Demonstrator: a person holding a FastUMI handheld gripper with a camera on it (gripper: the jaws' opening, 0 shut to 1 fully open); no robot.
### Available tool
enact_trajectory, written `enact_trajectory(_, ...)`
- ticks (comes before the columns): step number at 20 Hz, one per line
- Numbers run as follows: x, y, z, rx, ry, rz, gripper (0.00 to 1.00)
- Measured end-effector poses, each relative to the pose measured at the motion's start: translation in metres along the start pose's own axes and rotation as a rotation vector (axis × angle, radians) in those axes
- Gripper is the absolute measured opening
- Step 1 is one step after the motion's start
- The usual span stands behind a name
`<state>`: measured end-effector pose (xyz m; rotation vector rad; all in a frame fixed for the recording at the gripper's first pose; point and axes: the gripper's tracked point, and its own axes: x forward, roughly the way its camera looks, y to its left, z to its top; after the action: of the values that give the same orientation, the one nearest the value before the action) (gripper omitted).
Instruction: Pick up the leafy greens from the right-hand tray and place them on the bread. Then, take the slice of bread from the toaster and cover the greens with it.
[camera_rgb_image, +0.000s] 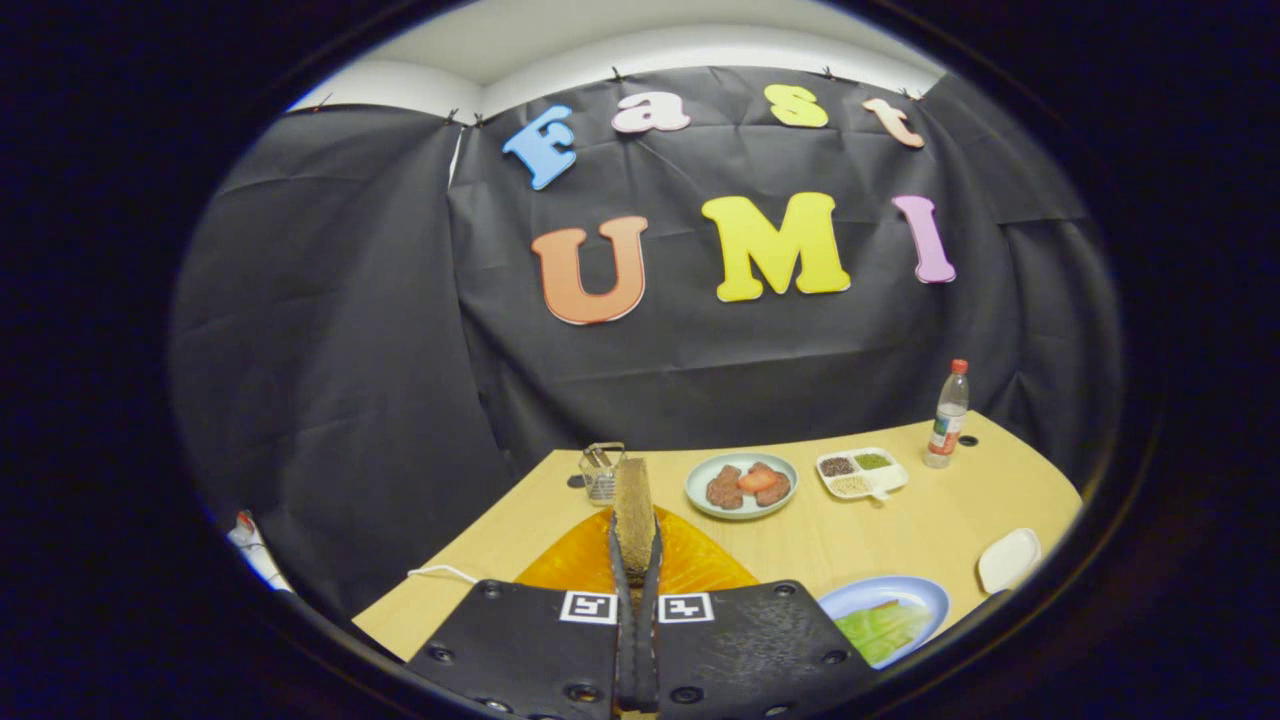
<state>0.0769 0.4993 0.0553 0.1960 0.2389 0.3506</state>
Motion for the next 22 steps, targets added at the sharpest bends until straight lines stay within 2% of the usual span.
enact_trajectory(5,-0.027,-0.016,0.019,0.044,-0.031,0.026,0.01)
enact_trajectory(12,-0.069,-0.078,0.031,-0.003,-0.137,-0.036,0.0)
enact_trajectory(15,-0.077,-0.099,0.019,0.005,-0.144,-0.047,0.0)
enact_trajectory(22,-0.063,-0.146,-0.037,0.05,-0.078,-0.071,0.0)
